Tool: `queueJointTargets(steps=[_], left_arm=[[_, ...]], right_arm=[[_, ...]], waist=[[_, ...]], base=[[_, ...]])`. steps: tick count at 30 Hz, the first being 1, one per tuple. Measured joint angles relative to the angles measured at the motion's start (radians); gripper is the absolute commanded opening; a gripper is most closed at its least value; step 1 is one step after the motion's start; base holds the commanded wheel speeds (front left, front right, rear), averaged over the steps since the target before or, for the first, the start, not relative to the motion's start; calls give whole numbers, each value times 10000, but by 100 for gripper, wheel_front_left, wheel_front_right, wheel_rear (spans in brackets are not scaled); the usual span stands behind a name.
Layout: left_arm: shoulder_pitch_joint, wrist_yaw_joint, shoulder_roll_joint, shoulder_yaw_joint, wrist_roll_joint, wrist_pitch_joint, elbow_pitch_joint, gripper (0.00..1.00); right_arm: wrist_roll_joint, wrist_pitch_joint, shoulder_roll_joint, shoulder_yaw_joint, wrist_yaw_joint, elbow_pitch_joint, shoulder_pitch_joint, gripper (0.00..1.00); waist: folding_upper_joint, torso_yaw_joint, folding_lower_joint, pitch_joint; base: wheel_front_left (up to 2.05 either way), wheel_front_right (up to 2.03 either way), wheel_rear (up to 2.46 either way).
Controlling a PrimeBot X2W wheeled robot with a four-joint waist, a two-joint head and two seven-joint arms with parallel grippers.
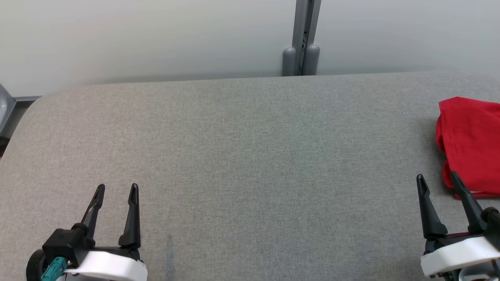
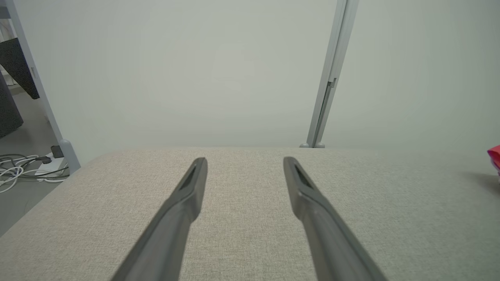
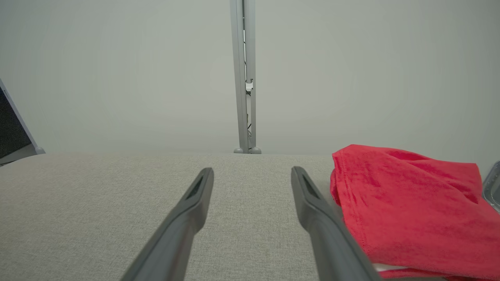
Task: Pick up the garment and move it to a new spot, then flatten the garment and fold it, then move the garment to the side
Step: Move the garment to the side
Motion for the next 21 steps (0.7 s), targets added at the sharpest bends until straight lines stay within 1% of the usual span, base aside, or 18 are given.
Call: queueJointTargets(steps=[10,21], left_arm=[[593,134,119,-15,-119,180,-186,100],[806,249,203,-13,-188,278,-345,100]], right_arm=[[-67,309,192,-44,0,-558,644,100],[-56,401,265,-111,0,-849,853,100]], waist=[[0,-129,0,-462],[0,-215,0,-561]], base=[[0,0,0],[0,0,0]])
